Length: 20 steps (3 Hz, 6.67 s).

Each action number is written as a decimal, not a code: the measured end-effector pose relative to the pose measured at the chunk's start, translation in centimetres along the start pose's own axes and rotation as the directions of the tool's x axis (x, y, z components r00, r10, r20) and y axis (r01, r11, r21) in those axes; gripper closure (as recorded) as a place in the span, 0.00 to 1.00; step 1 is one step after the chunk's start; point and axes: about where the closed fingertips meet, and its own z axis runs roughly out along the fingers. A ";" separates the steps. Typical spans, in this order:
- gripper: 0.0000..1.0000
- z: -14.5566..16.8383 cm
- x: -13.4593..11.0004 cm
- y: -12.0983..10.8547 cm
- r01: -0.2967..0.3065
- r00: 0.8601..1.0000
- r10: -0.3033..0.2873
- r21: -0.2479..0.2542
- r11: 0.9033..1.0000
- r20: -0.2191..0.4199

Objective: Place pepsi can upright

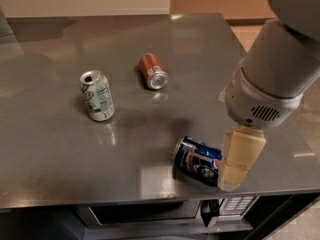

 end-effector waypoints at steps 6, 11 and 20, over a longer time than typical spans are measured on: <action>0.13 7.0 -0.5 1.5 -0.140 0.977 0.139 0.003 0.990 -0.161; 1.00 1.5 -3.2 -4.3 0.182 0.980 -0.187 0.078 0.980 0.074; 1.00 -6.1 -8.9 -13.5 0.932 0.252 -0.869 0.348 0.100 -0.427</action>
Offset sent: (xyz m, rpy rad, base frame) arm -0.0079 0.0236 -0.0521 -0.0729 0.0718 -0.1304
